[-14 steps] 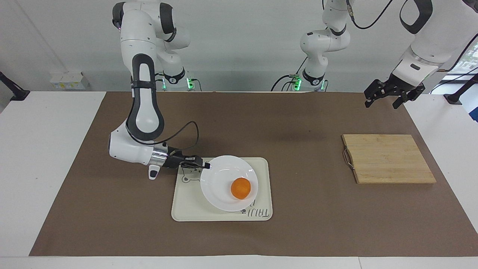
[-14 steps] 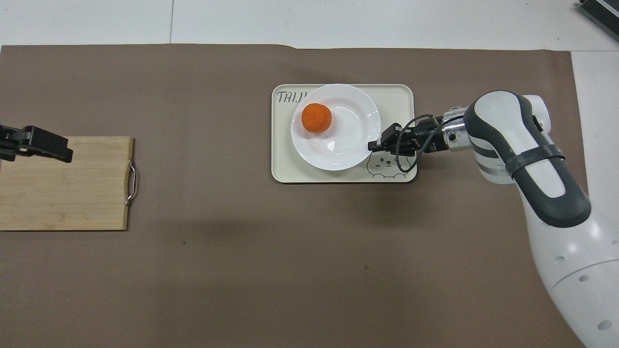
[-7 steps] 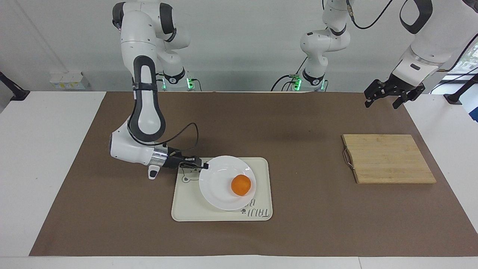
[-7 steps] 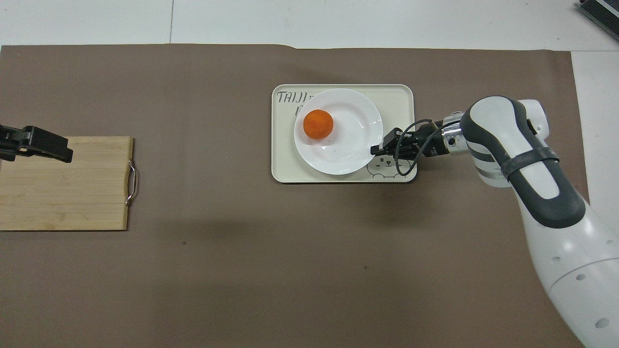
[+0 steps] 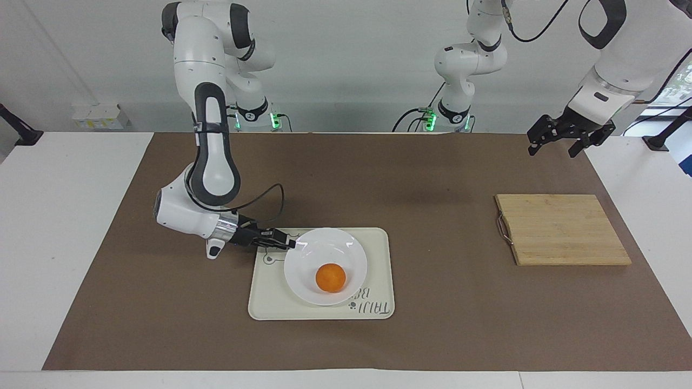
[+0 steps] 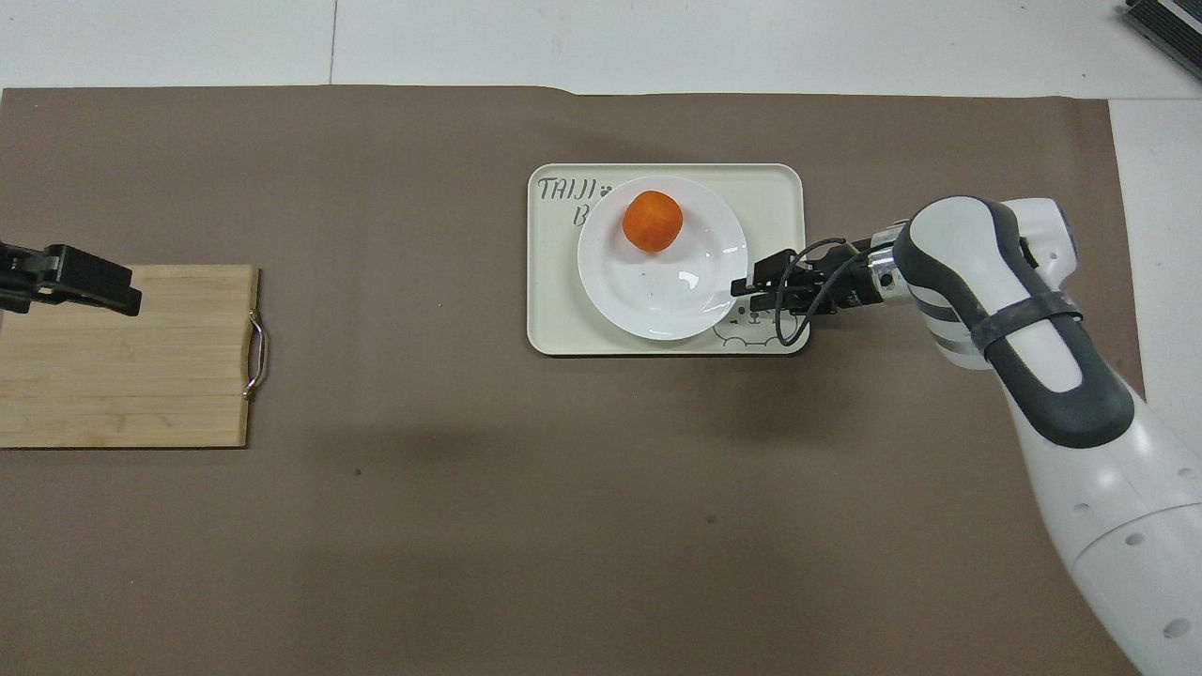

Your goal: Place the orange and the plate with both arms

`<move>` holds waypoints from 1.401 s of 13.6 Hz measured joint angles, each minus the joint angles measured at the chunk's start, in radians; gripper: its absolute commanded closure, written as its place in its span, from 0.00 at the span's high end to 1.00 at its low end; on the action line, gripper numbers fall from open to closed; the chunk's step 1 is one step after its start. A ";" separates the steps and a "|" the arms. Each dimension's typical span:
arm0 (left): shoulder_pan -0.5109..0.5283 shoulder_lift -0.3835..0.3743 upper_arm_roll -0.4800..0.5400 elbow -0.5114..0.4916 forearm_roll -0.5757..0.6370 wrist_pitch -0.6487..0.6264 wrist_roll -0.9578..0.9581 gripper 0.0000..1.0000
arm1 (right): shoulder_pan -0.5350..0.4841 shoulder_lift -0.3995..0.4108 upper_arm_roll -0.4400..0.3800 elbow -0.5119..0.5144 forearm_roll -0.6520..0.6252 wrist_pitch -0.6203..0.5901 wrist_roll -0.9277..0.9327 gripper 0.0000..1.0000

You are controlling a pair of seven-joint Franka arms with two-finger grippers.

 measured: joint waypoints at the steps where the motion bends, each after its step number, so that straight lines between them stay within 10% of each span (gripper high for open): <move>1: 0.000 0.000 0.000 0.000 0.000 0.000 0.000 1.00 | 0.000 -0.007 -0.001 0.006 -0.014 0.001 0.000 1.00; 19: 0.000 0.000 0.000 0.000 0.000 0.000 0.000 1.00 | -0.012 -0.373 -0.007 0.063 -0.935 -0.090 0.272 1.00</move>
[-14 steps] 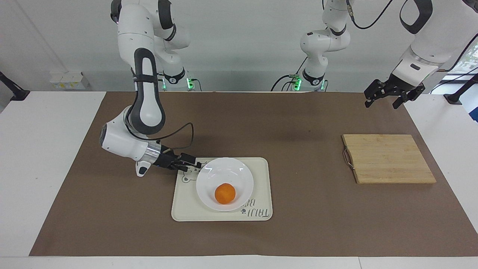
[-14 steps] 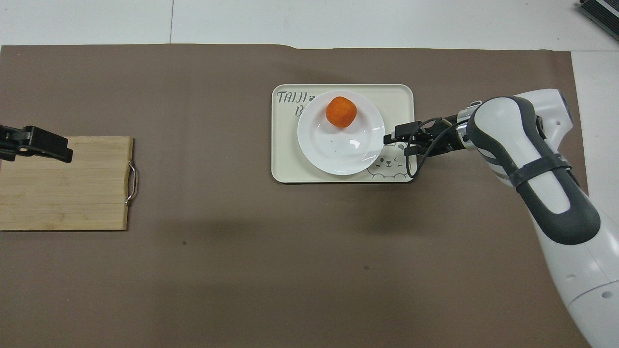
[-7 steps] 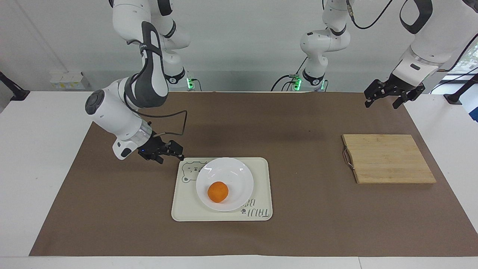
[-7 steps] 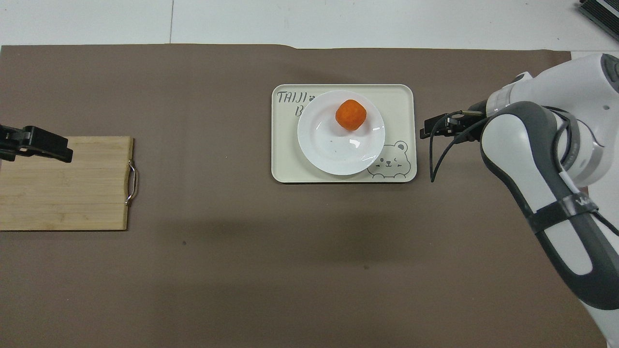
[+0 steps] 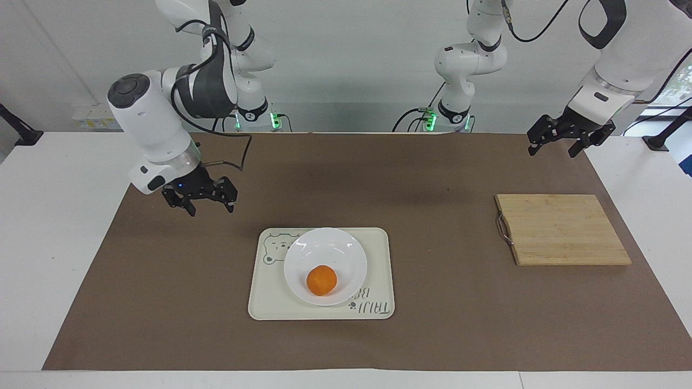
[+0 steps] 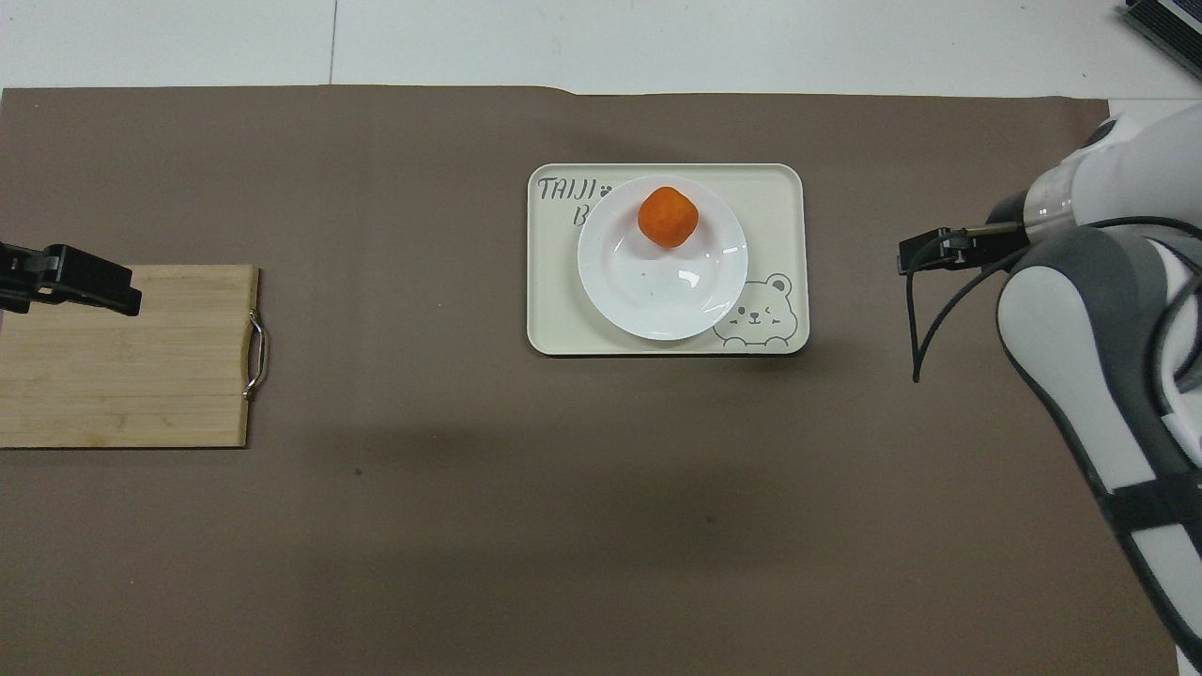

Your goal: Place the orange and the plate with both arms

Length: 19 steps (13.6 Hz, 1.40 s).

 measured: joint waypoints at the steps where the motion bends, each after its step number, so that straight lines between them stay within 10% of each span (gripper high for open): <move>1: 0.000 0.000 0.000 0.000 0.000 0.000 0.000 1.00 | -0.014 -0.025 -0.001 0.000 -0.010 -0.025 0.000 1.00; 19: 0.000 0.000 0.000 0.000 0.000 0.000 0.000 1.00 | -0.061 -0.292 0.029 0.014 -0.085 -0.324 0.028 1.00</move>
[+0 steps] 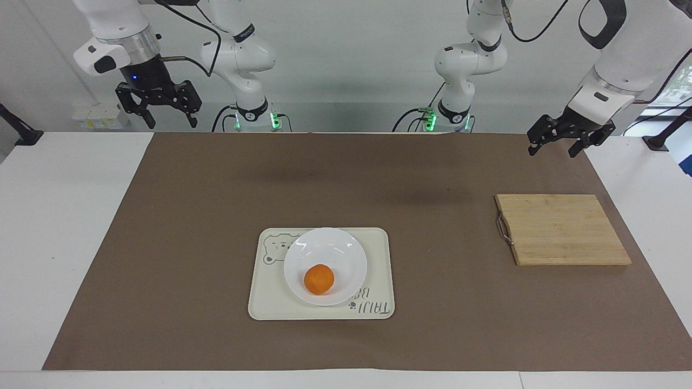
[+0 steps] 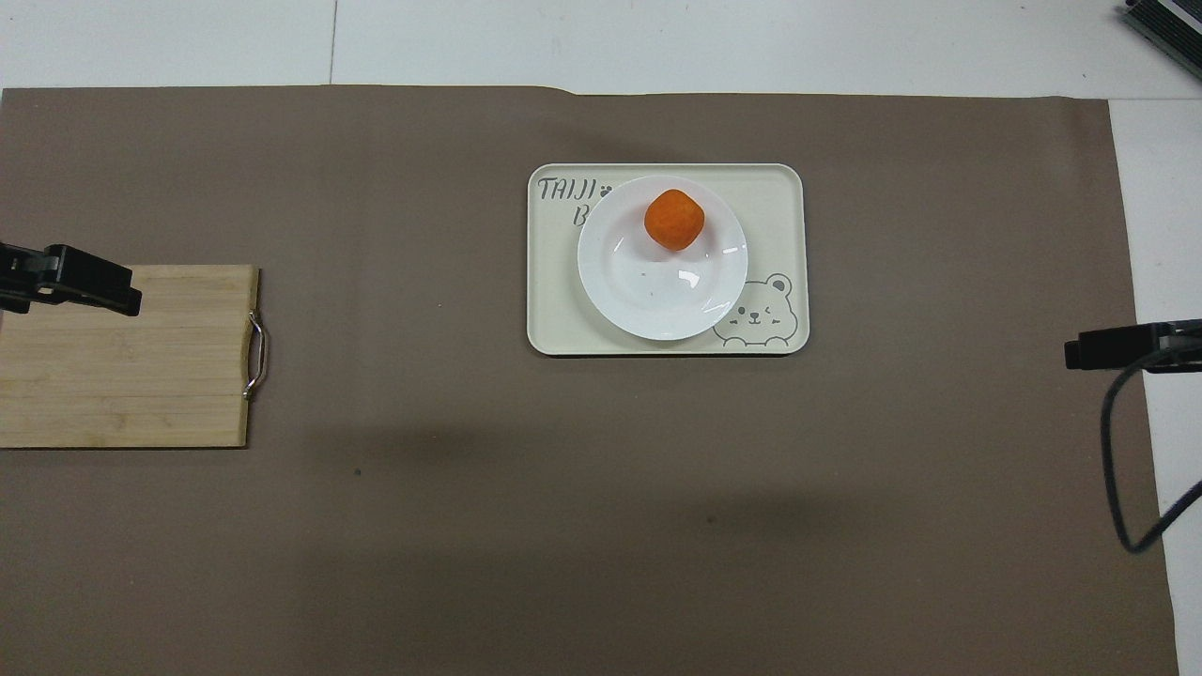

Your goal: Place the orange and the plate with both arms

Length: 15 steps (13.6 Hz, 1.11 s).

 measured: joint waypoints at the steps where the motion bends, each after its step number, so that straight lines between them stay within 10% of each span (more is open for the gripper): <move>1: 0.000 0.000 0.000 0.000 0.000 0.000 0.000 1.00 | -0.001 0.027 0.000 0.034 0.000 -0.017 0.007 1.00; 15: 0.000 0.000 0.000 0.000 0.000 0.000 0.000 1.00 | -0.001 0.104 -0.005 0.146 -0.021 -0.057 0.003 1.00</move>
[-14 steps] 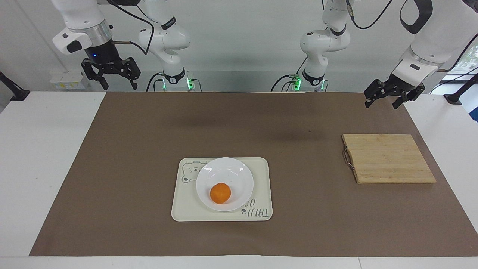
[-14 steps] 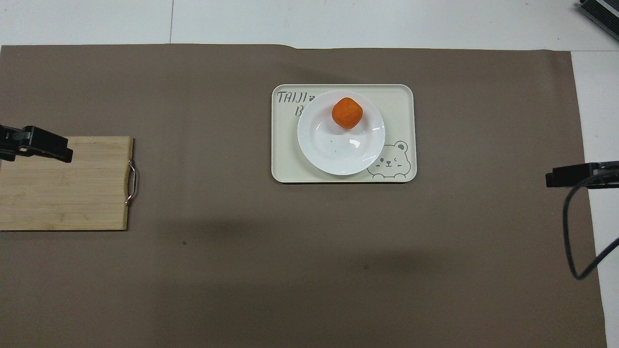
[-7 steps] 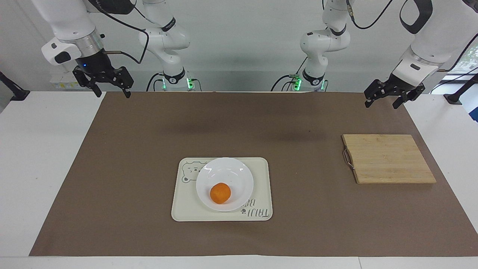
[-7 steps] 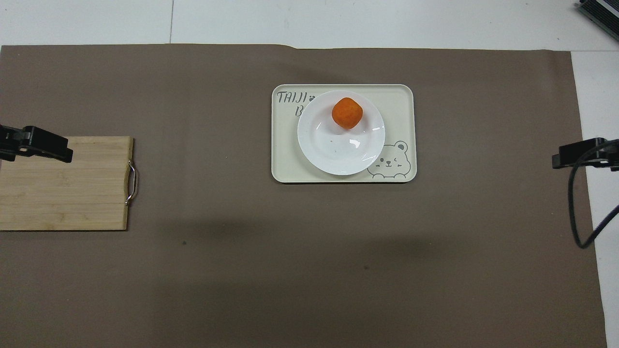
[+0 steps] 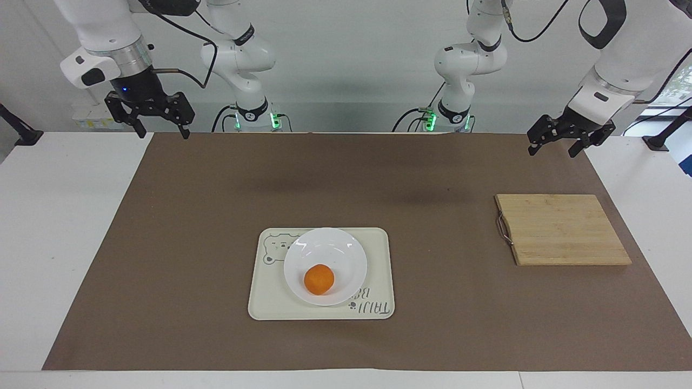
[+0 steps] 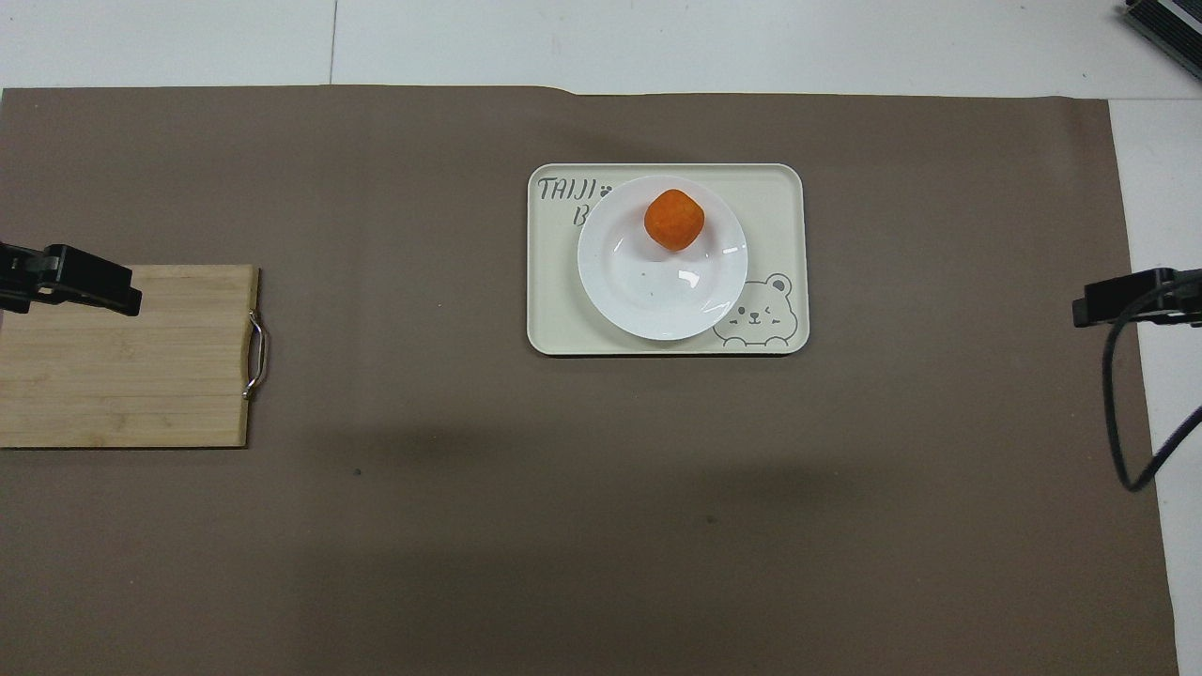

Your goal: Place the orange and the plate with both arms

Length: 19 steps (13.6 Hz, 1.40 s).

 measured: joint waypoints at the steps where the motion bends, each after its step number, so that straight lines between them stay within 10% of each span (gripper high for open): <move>1: 0.000 0.000 0.000 0.000 0.000 0.000 0.000 1.00 | 0.000 -0.007 0.001 0.001 0.000 -0.001 0.000 1.00; 19: 0.000 0.000 0.000 0.000 0.000 0.000 0.000 1.00 | 0.000 -0.023 0.005 -0.002 0.000 -0.006 -0.002 1.00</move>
